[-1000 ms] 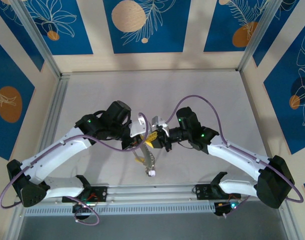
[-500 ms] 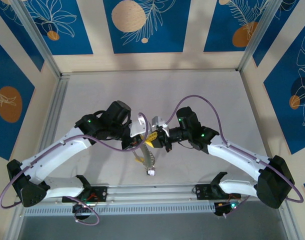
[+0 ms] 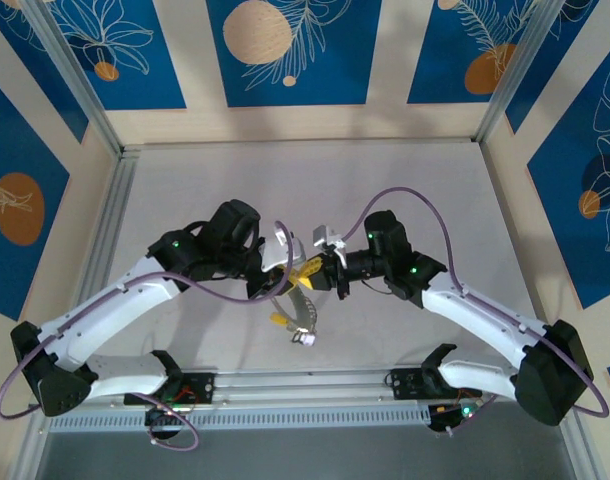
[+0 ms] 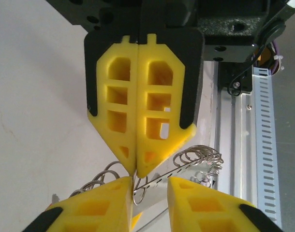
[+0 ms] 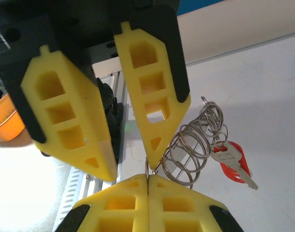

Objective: Put the keys on the keyring

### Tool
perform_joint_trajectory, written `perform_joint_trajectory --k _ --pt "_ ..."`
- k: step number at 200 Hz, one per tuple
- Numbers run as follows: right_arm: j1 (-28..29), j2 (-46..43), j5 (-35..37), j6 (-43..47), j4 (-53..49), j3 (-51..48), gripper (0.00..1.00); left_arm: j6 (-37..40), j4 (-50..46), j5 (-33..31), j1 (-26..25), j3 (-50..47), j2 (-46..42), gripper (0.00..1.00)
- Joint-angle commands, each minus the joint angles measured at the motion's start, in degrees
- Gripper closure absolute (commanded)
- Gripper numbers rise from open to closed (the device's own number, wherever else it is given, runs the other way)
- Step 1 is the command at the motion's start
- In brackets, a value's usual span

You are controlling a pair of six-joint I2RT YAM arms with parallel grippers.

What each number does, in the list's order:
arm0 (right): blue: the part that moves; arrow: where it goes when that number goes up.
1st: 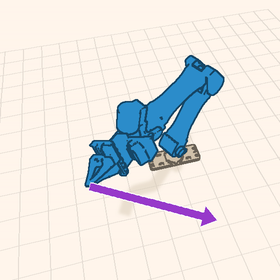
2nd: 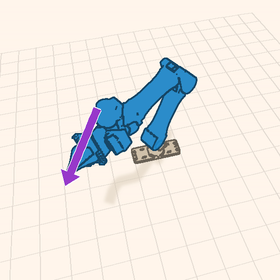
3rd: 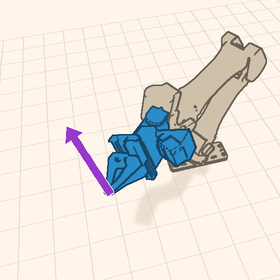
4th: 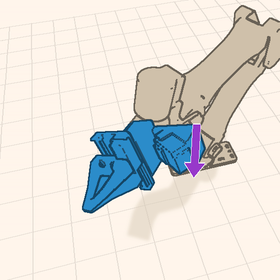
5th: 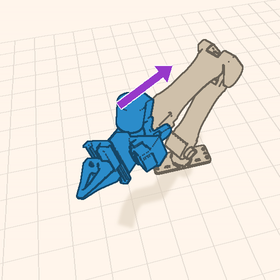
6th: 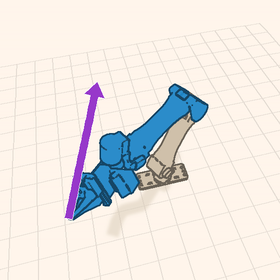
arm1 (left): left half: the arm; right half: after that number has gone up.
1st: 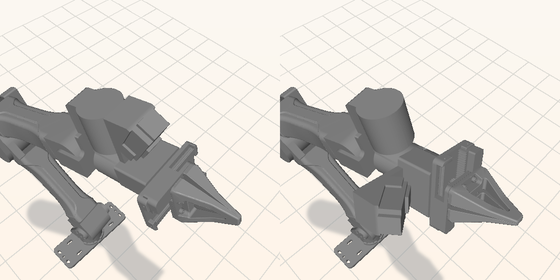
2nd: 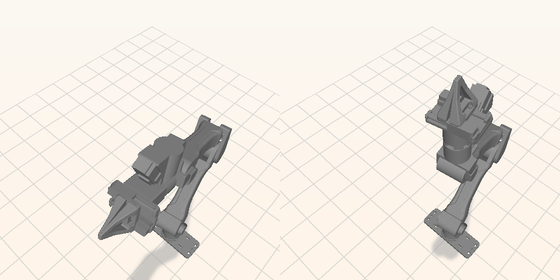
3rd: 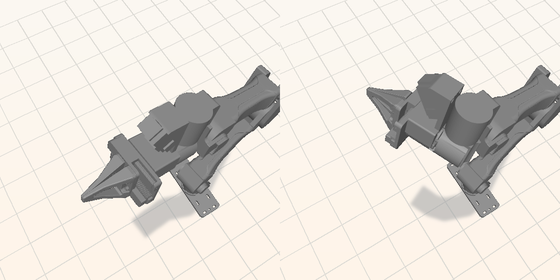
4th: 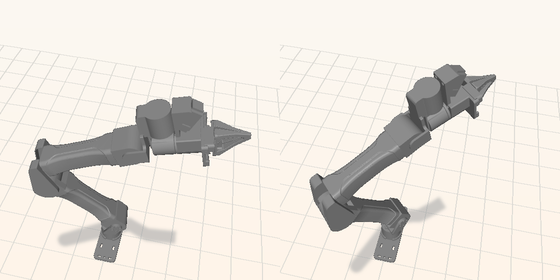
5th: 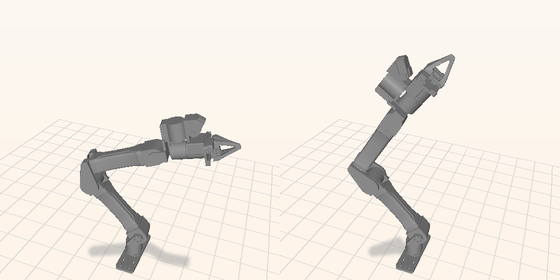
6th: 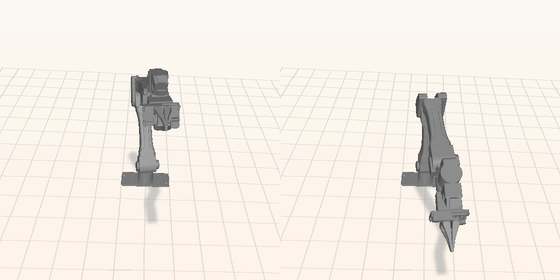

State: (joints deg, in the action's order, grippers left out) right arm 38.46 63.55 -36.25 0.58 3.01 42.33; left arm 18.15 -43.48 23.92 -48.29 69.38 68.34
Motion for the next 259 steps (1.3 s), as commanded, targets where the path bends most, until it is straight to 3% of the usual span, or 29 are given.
perform_joint_trajectory --k 1,46,100,259 --pt "-0.9 -2.1 -1.3 -1.5 4.1 -0.7 1.0 -1.2 -0.2 2.9 -1.0 -1.0 -1.8 0.69" --pt "-1.8 -6.2 -3.8 -3.7 10.8 -4.2 1.0 -2.6 2.0 1.1 -0.9 -3.3 -4.1 0.65" --pt "-2.1 -7.7 -6.6 -6.2 13.7 -5.1 1.0 -4.4 5.6 3.1 -0.8 -3.5 -5.1 0.74" --pt "-0.3 -8.1 -8.9 -7.0 16.0 -5.0 1.0 -6.2 13.8 7.2 -0.8 -3.6 -5.2 0.76"
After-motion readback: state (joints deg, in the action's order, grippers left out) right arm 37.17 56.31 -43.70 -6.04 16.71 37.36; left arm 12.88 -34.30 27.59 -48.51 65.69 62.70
